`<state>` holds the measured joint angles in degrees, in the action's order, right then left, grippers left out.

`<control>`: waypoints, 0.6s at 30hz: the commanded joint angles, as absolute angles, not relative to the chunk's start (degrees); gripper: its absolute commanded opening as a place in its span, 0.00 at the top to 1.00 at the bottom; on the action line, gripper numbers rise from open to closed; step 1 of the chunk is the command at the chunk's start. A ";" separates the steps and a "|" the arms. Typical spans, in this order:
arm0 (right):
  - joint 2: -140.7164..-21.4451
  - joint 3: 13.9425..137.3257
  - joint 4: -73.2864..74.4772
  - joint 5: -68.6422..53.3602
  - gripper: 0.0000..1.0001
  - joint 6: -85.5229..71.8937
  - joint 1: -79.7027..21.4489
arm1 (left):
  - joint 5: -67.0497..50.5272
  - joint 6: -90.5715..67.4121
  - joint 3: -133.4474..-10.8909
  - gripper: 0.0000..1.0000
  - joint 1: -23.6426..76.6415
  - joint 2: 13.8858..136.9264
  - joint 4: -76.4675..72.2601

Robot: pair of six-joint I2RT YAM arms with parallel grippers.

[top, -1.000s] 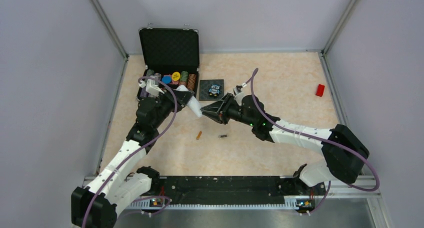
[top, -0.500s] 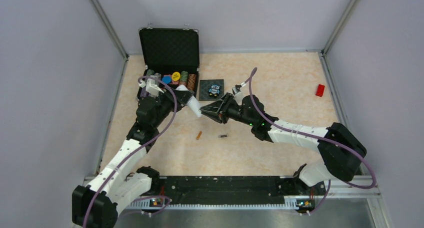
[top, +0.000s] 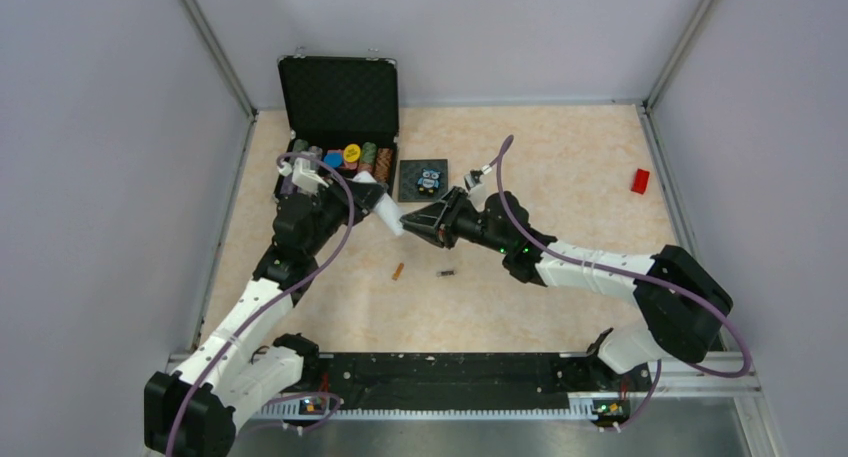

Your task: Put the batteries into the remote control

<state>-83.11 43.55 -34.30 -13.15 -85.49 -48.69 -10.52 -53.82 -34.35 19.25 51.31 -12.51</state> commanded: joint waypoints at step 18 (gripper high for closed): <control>-81.06 44.30 -28.71 -10.93 0.62 -87.63 -47.74 | -9.72 -50.88 -36.61 1.00 20.38 51.48 -10.23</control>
